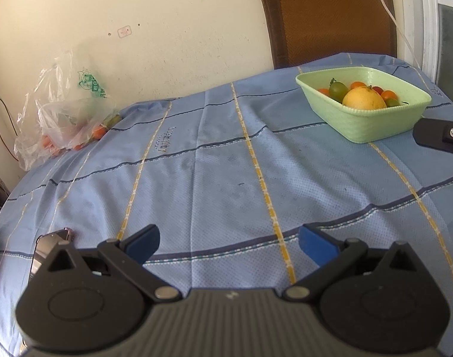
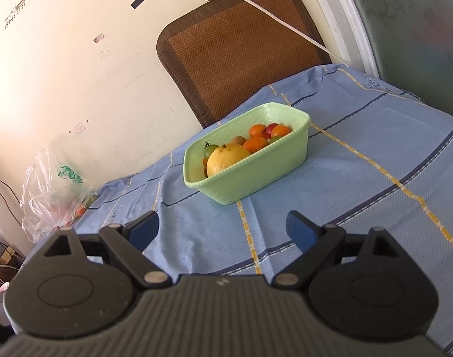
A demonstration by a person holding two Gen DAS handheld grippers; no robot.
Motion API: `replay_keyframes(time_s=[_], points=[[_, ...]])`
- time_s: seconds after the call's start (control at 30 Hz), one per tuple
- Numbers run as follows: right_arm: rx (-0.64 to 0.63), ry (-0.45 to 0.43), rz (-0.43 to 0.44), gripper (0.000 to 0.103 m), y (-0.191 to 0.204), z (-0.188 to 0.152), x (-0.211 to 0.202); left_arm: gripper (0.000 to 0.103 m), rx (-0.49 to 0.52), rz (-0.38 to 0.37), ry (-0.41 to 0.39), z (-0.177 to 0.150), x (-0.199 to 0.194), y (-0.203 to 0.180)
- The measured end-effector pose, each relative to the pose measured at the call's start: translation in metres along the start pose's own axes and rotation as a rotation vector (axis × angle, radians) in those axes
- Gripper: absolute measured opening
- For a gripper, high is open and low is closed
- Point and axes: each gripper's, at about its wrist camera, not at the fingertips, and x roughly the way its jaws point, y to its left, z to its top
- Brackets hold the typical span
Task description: Organize fruits
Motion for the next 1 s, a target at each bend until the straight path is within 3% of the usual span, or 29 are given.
replay_keyframes(time_s=[1.0], points=[[-0.007, -0.009, -0.002, 0.094, 0.0041, 0.0012, -0.0002, 0.103, -0.004, -0.023, 0.024, 0.0003, 0.0014, -0.0017]])
